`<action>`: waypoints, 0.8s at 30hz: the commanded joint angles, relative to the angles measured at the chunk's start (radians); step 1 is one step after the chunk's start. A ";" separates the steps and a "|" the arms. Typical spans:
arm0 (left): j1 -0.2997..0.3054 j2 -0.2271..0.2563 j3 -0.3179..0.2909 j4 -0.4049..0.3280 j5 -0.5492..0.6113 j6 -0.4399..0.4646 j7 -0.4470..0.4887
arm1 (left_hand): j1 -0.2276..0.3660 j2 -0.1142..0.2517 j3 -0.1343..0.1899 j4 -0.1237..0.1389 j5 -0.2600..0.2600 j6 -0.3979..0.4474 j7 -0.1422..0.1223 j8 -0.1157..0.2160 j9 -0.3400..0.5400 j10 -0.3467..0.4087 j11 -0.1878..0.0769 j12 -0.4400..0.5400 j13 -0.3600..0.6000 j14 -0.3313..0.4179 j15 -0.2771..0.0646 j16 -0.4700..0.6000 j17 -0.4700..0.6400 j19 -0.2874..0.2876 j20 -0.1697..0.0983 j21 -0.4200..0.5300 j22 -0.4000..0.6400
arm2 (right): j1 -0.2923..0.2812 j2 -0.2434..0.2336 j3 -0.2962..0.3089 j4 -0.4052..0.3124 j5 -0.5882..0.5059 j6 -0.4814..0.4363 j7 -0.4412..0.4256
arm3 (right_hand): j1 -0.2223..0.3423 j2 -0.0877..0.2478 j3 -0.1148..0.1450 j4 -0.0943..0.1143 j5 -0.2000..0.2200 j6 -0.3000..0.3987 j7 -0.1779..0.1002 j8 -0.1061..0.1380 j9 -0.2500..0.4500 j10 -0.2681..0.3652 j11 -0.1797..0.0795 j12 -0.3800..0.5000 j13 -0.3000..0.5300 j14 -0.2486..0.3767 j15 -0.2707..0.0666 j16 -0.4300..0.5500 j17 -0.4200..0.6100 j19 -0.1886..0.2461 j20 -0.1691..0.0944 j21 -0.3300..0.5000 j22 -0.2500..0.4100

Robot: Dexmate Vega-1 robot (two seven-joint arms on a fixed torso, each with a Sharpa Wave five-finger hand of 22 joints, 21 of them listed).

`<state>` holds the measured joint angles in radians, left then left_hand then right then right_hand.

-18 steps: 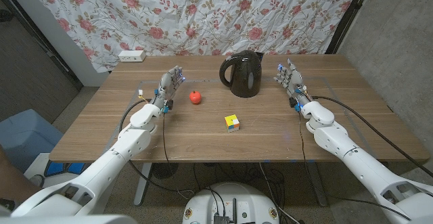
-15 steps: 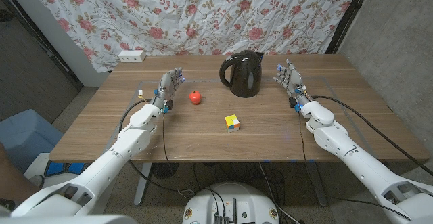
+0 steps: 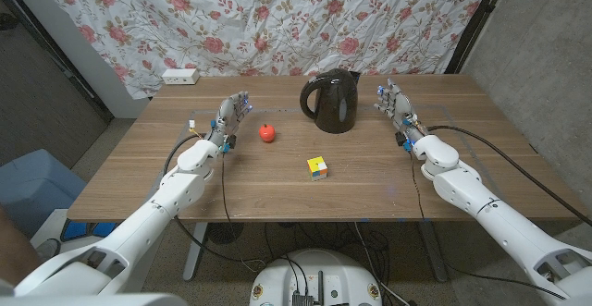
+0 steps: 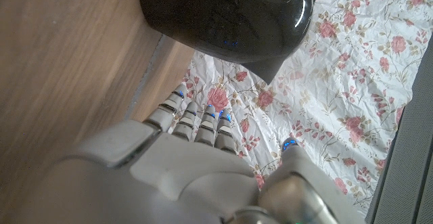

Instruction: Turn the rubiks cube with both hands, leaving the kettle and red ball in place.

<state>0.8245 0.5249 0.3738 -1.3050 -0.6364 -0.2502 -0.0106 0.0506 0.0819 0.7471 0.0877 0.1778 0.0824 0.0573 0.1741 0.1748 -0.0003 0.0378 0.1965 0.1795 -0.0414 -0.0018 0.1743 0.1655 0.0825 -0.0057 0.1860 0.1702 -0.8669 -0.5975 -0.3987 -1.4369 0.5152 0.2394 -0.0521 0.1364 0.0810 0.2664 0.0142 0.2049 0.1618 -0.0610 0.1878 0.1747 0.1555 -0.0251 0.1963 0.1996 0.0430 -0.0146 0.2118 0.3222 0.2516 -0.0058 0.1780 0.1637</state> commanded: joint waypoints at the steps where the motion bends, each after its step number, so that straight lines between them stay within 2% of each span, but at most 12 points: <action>1: -0.013 -0.002 0.007 -0.009 0.012 0.016 0.017 | -0.003 0.078 0.005 -0.007 0.006 -0.001 -0.004 0.006 0.001 0.000 -0.007 0.003 0.002 -0.002 -0.010 0.005 0.004 0.001 -0.004 0.005 0.002 | -0.043 -0.070 0.001 -0.099 -0.105 0.004 -0.053 | 0.006 -0.001 0.003 -0.006 0.006 -0.003 -0.005 -0.004 0.003 0.002 0.002 0.000 0.000 0.008 -0.007 -0.004 -0.001 0.001 -0.013 0.001 0.002; 8: -0.010 -0.003 0.009 -0.016 0.026 0.010 0.035 | -0.004 0.077 0.005 -0.011 0.006 0.002 -0.014 0.007 0.001 0.004 -0.017 0.003 0.002 0.001 -0.016 0.006 0.003 0.001 -0.006 0.005 0.002 | -0.092 -0.119 0.015 -0.169 -0.166 -0.003 -0.090 | 0.009 -0.001 0.006 -0.012 0.006 -0.005 -0.010 -0.004 0.003 0.004 0.003 0.000 -0.002 0.009 -0.010 -0.006 -0.007 -0.005 -0.018 0.000 0.002; 12: -0.001 0.001 0.008 -0.038 0.031 0.018 0.051 | -0.005 0.078 0.005 -0.010 0.006 0.004 -0.015 0.008 0.001 0.005 -0.019 0.004 0.002 0.003 -0.018 0.006 0.004 0.002 -0.007 0.005 0.002 | -0.125 -0.128 0.029 -0.183 -0.189 0.035 -0.110 | 0.012 -0.002 0.008 -0.017 0.006 -0.027 -0.012 -0.010 0.003 0.005 0.003 0.000 -0.003 0.010 -0.017 -0.007 -0.014 -0.006 -0.022 0.002 0.002; 16: 0.004 -0.003 0.007 -0.052 0.034 0.016 0.066 | -0.007 0.077 0.005 -0.010 0.006 0.008 -0.016 0.009 0.001 0.010 -0.020 0.005 0.001 0.006 -0.020 0.007 0.004 0.002 -0.006 0.006 0.002 | -0.164 -0.143 0.041 -0.222 -0.240 0.036 -0.157 | 0.018 -0.002 0.012 -0.025 0.006 -0.036 -0.019 -0.011 0.002 -0.004 -0.010 -0.005 -0.006 0.021 -0.026 -0.005 -0.022 -0.010 -0.024 0.002 0.002; 24: 0.009 0.004 0.007 -0.074 0.044 0.021 0.078 | -0.008 0.076 0.005 -0.011 0.007 0.009 -0.017 0.010 0.001 0.011 -0.022 0.004 0.001 0.008 -0.021 0.007 0.004 0.003 -0.006 0.006 0.002 | -0.205 -0.189 0.054 -0.269 -0.315 0.039 -0.165 | 0.021 -0.004 0.016 -0.035 0.004 -0.059 -0.040 -0.014 0.001 -0.021 -0.020 -0.011 -0.009 0.040 -0.027 -0.002 -0.035 -0.024 -0.022 0.000 0.002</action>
<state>0.8232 0.5239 0.3808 -1.3475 -0.6057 -0.2320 0.0436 0.0506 0.0819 0.7479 0.0807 0.1778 0.0876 0.0444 0.1778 0.1721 0.0104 0.0195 0.1965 0.1793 -0.0322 -0.0182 0.1781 0.1653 0.0825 -0.0056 0.1860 0.1700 -1.0063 -0.7270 -0.3650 -1.6309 0.3135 0.2673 -0.1750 0.1465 0.0752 0.2793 -0.0156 0.2049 0.1100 -0.0985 0.1771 0.1727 0.1390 -0.0415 0.1885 0.1905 0.0701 -0.0340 0.2069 0.2881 0.2315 -0.0286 0.1780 0.1629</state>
